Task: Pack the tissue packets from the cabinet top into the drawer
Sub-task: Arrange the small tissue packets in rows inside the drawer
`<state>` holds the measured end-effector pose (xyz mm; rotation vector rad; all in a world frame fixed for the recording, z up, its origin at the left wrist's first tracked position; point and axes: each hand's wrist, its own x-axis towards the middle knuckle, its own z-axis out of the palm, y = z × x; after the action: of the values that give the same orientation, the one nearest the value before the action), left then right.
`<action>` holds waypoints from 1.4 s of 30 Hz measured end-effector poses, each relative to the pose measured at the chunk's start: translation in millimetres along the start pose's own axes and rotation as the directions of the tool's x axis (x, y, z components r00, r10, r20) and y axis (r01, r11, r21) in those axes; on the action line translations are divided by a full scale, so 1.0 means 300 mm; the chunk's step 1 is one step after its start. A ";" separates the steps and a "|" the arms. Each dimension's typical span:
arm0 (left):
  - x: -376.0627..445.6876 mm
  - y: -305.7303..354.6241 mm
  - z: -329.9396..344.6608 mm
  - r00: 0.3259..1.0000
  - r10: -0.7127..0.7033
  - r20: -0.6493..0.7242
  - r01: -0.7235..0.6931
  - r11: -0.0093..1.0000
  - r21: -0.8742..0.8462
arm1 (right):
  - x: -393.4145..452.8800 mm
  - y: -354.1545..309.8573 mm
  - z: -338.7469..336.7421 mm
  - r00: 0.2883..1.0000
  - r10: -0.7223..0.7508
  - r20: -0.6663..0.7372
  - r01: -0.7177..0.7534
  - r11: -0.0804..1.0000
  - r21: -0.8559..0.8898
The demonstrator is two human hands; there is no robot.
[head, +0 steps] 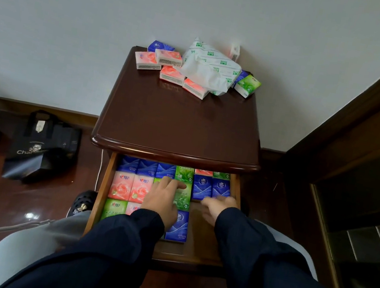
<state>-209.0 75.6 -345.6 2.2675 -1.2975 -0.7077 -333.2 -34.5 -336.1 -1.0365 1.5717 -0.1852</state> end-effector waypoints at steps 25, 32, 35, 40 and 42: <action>0.063 -0.031 0.020 0.962 -0.054 0.267 -0.052 0.926 0.373 | -0.002 -0.088 0.027 0.951 0.092 0.295 -0.281 0.653 0.703; 0.045 0.030 -0.063 0.987 0.152 0.052 -0.160 0.954 0.254 | -0.055 -0.126 -0.046 0.962 0.128 0.242 -0.185 0.956 0.229; 0.086 0.092 -0.167 0.904 0.341 -0.257 -0.309 0.938 0.157 | -0.086 -0.224 -0.077 0.971 -0.034 0.236 0.026 0.999 0.040; 0.256 0.139 -0.302 0.901 0.233 -0.366 -0.198 0.971 0.132 | -0.047 -0.405 -0.096 0.835 -0.549 -0.020 0.535 0.821 -0.199; 0.315 0.116 -0.307 0.961 0.112 -0.252 -0.063 0.979 0.195 | 0.000 -0.443 -0.087 0.717 -0.690 -0.100 0.627 0.701 -0.340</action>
<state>-134.1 -13.1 -273.8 2.3345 -1.3705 -0.2518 -288.5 -124.1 -244.8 -1.8567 1.3679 -0.6066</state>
